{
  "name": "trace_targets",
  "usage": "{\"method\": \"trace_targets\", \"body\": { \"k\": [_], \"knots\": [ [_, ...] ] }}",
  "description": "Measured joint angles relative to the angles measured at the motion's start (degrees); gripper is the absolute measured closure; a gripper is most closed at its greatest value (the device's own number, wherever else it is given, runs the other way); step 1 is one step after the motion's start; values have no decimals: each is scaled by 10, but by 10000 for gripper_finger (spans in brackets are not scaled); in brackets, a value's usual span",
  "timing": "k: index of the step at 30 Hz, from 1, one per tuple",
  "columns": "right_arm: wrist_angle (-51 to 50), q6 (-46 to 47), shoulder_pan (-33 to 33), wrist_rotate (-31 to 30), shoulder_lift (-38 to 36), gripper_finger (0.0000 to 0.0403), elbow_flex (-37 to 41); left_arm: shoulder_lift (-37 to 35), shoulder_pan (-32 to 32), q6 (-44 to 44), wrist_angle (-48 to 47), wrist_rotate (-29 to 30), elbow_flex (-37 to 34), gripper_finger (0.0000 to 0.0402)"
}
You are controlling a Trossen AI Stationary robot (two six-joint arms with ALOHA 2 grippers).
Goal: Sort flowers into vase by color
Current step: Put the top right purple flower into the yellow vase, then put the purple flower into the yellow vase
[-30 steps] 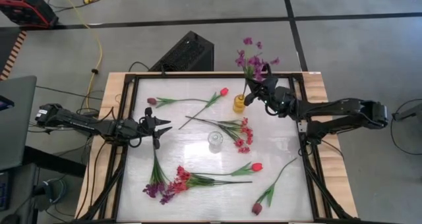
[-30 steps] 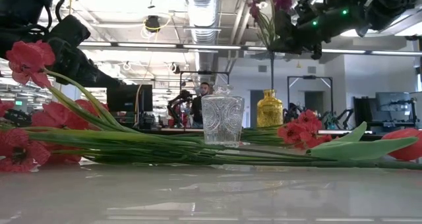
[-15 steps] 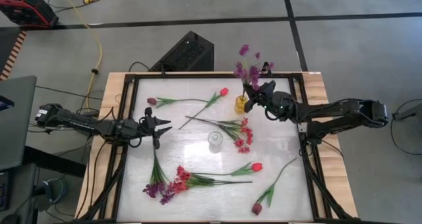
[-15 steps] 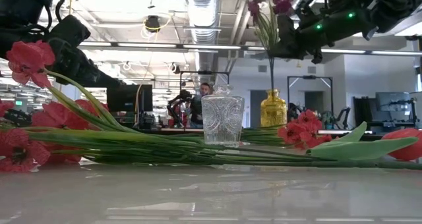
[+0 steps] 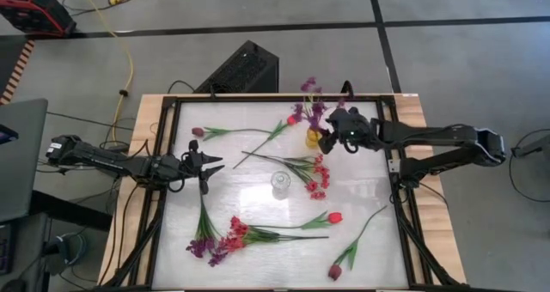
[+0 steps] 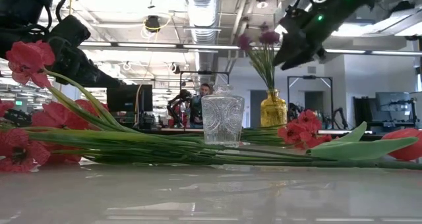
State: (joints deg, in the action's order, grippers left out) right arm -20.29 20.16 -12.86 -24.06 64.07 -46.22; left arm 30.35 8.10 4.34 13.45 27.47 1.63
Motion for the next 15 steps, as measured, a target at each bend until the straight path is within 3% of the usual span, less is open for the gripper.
{"method": "trace_targets", "body": {
  "k": [4, 8, 15],
  "knots": [
    [-168, 28, 3, 45, 0, 146, -67, 0, 0, 0, 0, -6, 0, 290],
    [-269, 54, 14, 103, 0, 145, -112, 0, 0, 6, 0, -17, 0, 290],
    [-260, 112, 93, 181, 0, 145, -127, 0, 0, 24, 1, -46, 0, 290]
  ]
}}
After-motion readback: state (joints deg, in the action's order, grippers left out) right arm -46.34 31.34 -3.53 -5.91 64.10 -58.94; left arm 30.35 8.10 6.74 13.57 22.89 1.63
